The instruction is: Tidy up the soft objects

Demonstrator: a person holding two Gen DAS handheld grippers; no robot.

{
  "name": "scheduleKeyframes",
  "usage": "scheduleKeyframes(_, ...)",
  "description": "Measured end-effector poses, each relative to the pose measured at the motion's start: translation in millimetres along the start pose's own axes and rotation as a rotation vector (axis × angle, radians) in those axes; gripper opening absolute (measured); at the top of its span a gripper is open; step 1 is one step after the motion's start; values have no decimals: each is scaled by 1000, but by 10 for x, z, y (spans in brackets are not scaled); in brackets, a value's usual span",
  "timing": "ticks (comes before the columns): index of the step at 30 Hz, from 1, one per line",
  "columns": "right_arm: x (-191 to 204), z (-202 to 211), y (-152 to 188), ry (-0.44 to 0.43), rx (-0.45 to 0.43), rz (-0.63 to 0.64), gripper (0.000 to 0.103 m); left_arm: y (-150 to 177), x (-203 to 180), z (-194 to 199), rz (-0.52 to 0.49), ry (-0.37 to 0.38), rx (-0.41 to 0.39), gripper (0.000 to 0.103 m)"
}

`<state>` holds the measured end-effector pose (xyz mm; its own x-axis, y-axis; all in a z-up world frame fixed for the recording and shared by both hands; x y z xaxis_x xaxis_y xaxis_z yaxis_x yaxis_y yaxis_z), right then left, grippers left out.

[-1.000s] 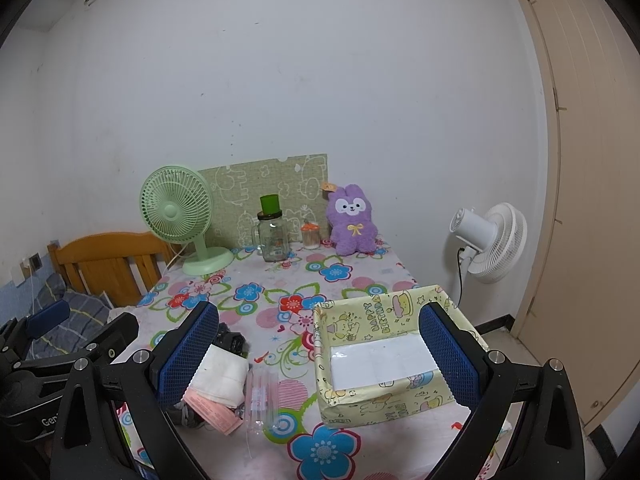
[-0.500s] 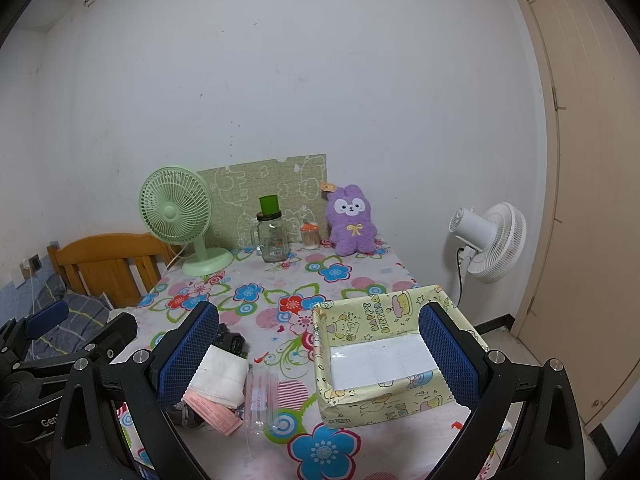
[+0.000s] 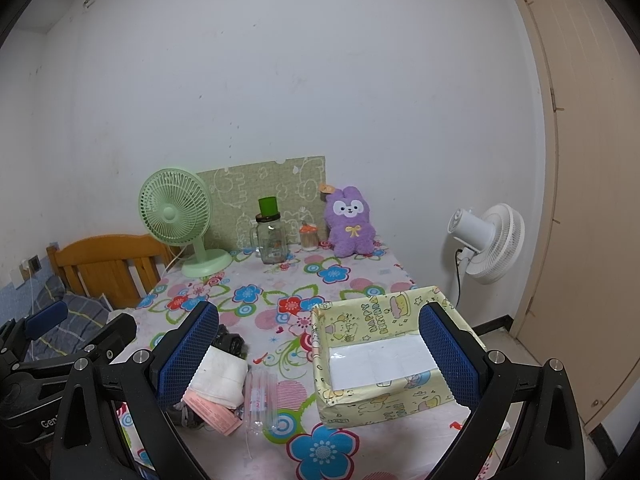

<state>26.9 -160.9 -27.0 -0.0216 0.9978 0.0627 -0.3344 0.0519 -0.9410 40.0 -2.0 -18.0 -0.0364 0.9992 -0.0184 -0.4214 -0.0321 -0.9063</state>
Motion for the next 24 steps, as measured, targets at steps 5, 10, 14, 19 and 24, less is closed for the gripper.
scheduleKeyframes(5, -12, 4, -11, 3, -2, 0, 101, -13, 9, -4, -2, -1, -2, 102)
scheduleKeyframes(10, -16, 9, -14, 5, -2, 0, 101, -15, 10, -3, -2, -2, -1, 102)
scheduleKeyframes(14, -14, 9, -14, 5, -4, -1, 101, -10, 9, 2, -4, -3, -4, 101)
scheduleKeyframes(19, -19, 15, -3, 4, -2, -1, 101, -5, 8, 4, -3, -2, 0, 101)
scheduleKeyframes(24, -9, -2, 0, 7, 6, 0, 101, -16, 62, -13, 0, 7, 7, 100)
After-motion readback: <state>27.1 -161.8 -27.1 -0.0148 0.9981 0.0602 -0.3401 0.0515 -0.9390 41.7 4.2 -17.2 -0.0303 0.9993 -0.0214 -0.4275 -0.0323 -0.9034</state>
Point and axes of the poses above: each gripper's, at about its wrist camera, not at the fingertips, and z roughly against the way its jaws point, x to its left, y to its underside, the point moved 4 cm from there along -z, roughly the way its jaws point
